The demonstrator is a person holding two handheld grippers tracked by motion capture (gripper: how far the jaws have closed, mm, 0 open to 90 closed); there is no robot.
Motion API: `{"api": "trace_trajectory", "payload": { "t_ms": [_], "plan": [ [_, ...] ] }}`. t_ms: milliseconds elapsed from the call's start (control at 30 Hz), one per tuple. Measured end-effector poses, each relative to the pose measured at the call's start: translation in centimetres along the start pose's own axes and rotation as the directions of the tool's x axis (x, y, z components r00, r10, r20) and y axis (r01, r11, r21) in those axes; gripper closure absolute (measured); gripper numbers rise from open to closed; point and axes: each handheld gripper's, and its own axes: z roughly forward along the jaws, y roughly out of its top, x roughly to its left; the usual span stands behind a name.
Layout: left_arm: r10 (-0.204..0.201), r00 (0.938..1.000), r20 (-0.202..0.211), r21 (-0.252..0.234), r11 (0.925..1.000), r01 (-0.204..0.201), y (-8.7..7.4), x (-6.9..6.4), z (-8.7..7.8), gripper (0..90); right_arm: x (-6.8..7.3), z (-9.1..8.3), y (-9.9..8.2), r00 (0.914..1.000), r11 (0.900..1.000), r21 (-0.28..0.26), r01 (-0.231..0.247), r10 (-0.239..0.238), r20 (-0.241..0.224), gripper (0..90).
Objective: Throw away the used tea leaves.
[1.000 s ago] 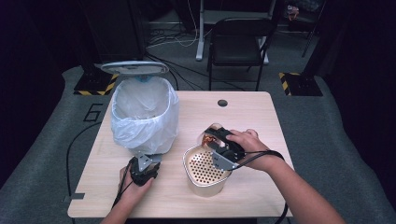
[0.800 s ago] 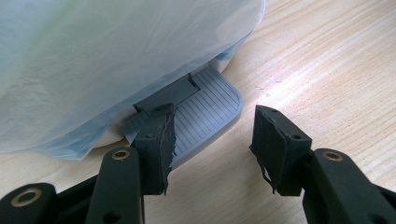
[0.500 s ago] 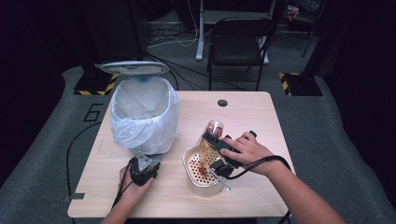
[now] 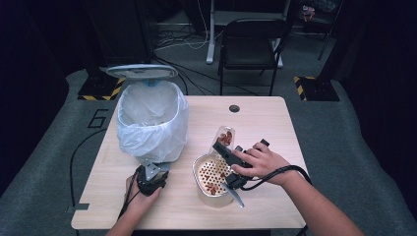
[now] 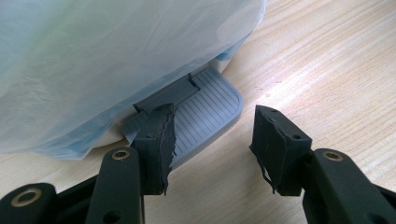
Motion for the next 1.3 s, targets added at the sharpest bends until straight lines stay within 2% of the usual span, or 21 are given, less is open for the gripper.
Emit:
{"api": "trace_trajectory", "payload": {
  "t_ms": [300, 333, 400, 433, 467, 567, 600, 667, 733, 800, 900, 1300],
  "plan": [
    [-0.001, 1.0, 0.0, 0.0, 1.0, 0.001, 0.0, -0.01, 0.0, 49.3, -0.17, -0.21, 0.03, 0.9992, 0.9996, 0.013, 0.026, -0.027, 0.029, 49.2],
    [-0.002, 1.0, 0.001, -0.001, 1.0, 0.002, 0.0, -0.01, 0.0, 49.3, 0.05, -0.15, 0.16, 0.9976, 0.9999, -0.001, -0.013, 0.013, 0.068, 49.2],
    [-0.002, 1.0, 0.001, 0.0, 1.0, 0.002, 0.0, 0.0, 0.0, 49.3, 0.06, -0.11, 0.22, 0.997, 0.9997, -0.007, -0.024, 0.024, 0.074, 49.2],
    [-0.003, 1.0, -0.001, -0.003, 1.0, 0.003, -0.01, -0.01, 0.02, 49.3, -0.03, -0.13, 0.24, 0.9968, 1.0, -0.004, 0.0, 0.001, 0.08, 49.2],
    [-0.003, 1.0, -0.005, -0.006, 1.0, 0.003, -0.02, -0.03, 0.04, 49.3, -0.17, -0.23, 0.19, 0.9976, 0.9998, 0.003, 0.022, -0.022, 0.065, 49.2],
    [-0.004, 1.0, 0.002, -0.001, 1.0, 0.004, -0.01, 0.01, 0.0, 49.3, -0.16, -0.22, 0.21, 0.9973, 0.9997, 0.005, 0.023, -0.023, 0.069, 49.2],
    [-0.004, 1.0, 0.002, -0.001, 1.0, 0.004, -0.01, 0.0, 0.0, 49.3, -0.33, -0.39, 0.18, 0.9966, 0.9977, 0.03, 0.06, -0.062, 0.054, 49.2],
    [-0.005, 1.0, 0.002, -0.001, 1.0, 0.005, -0.01, 0.01, 0.0, 49.3, -0.44, -0.46, 0.24, 0.9945, 0.9951, 0.024, 0.095, -0.096, 0.042, 49.2],
    [-0.005, 1.0, 0.002, -0.001, 1.0, 0.005, -0.01, 0.01, 0.0, 49.3, -0.37, -0.49, 0.41, 0.9946, 0.9953, 0.027, 0.093, -0.094, 0.043, 49.1],
    [-0.006, 1.0, 0.002, -0.001, 1.0, 0.006, -0.01, 0.02, 0.0, 49.3, 0.01, -0.6, 0.71, 0.9961, 0.9974, 0.035, 0.063, -0.065, 0.059, 49.0],
    [-0.006, 1.0, 0.002, -0.001, 1.0, 0.006, -0.01, 0.01, 0.0, 49.3, 0.12, -0.6, 0.93, 0.9919, 0.9932, 0.042, 0.108, -0.111, 0.061, 48.6],
    [-0.01, 0.9999, 0.006, -0.001, 1.0, 0.01, -0.01, 0.06, -0.02, 49.3, 0.47, -0.39, 0.81, 0.9896, 0.9916, 0.053, 0.118, -0.121, 0.077, 48.1]
  ]
}}
